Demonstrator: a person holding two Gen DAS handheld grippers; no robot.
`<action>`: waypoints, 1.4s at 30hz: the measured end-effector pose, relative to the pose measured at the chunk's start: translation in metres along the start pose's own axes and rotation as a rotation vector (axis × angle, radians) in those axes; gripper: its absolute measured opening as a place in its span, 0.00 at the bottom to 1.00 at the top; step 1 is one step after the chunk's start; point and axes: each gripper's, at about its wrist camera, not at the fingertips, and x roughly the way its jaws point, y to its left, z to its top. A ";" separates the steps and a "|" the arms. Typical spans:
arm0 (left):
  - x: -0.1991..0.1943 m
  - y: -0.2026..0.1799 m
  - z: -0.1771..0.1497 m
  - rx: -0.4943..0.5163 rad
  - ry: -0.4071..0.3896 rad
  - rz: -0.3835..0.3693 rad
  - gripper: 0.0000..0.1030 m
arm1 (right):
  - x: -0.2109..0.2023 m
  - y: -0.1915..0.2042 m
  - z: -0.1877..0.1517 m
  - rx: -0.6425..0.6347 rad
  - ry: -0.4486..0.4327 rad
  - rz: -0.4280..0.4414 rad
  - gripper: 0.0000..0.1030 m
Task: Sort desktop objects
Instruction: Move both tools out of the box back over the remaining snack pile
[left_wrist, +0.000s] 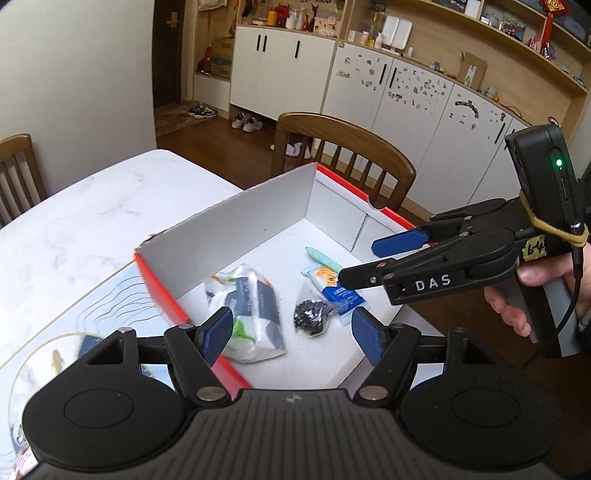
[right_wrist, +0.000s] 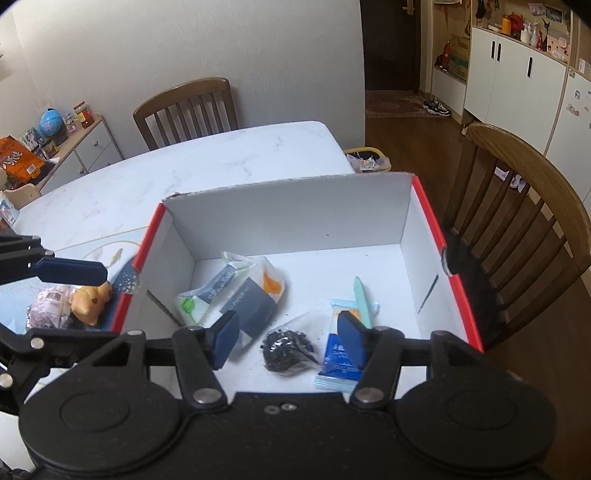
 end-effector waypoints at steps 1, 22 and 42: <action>-0.004 0.001 -0.002 0.001 -0.006 0.003 0.71 | -0.002 0.003 0.000 0.001 -0.006 0.000 0.64; -0.072 0.041 -0.059 -0.037 -0.093 0.060 1.00 | -0.017 0.078 -0.020 0.029 -0.098 0.014 0.79; -0.137 0.108 -0.133 -0.155 -0.158 0.121 1.00 | -0.014 0.192 -0.047 -0.041 -0.132 0.014 0.83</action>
